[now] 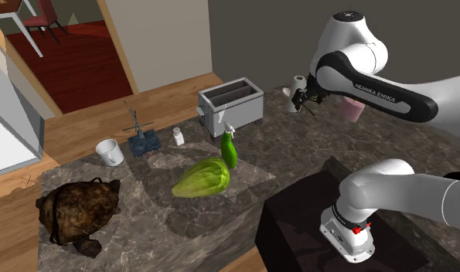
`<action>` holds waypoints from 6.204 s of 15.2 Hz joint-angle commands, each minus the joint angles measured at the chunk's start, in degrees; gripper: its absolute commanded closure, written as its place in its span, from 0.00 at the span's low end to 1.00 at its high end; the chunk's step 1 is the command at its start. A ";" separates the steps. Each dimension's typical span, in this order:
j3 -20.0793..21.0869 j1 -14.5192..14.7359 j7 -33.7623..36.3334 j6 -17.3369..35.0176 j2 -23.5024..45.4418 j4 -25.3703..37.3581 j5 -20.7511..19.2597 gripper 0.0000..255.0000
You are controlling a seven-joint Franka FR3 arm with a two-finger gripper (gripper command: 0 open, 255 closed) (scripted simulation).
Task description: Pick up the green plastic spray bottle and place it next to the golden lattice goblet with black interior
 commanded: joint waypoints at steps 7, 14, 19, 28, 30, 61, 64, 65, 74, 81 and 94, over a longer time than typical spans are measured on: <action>8.40 4.68 6.52 14.19 1.26 -7.76 5.57 0.00; 17.68 7.35 13.10 27.89 7.23 -10.68 8.87 0.00; 25.72 6.76 18.82 37.95 13.90 -10.38 8.81 0.00; 40.79 -2.13 29.58 51.56 25.50 -7.60 1.81 0.00; 42.56 -4.28 30.72 53.27 27.15 -7.60 0.24 0.00; 37.94 -1.12 26.86 46.91 24.42 -4.03 2.86 1.00; 36.40 -0.04 25.67 44.39 23.20 -2.74 3.72 1.00; 35.93 0.26 25.31 43.56 22.83 -2.28 3.96 1.00; 32.46 2.04 22.72 36.23 20.09 2.33 5.31 1.00; 30.46 2.57 21.26 30.75 18.79 6.54 5.66 1.00; 27.89 2.43 19.43 20.96 18.18 15.71 5.38 1.00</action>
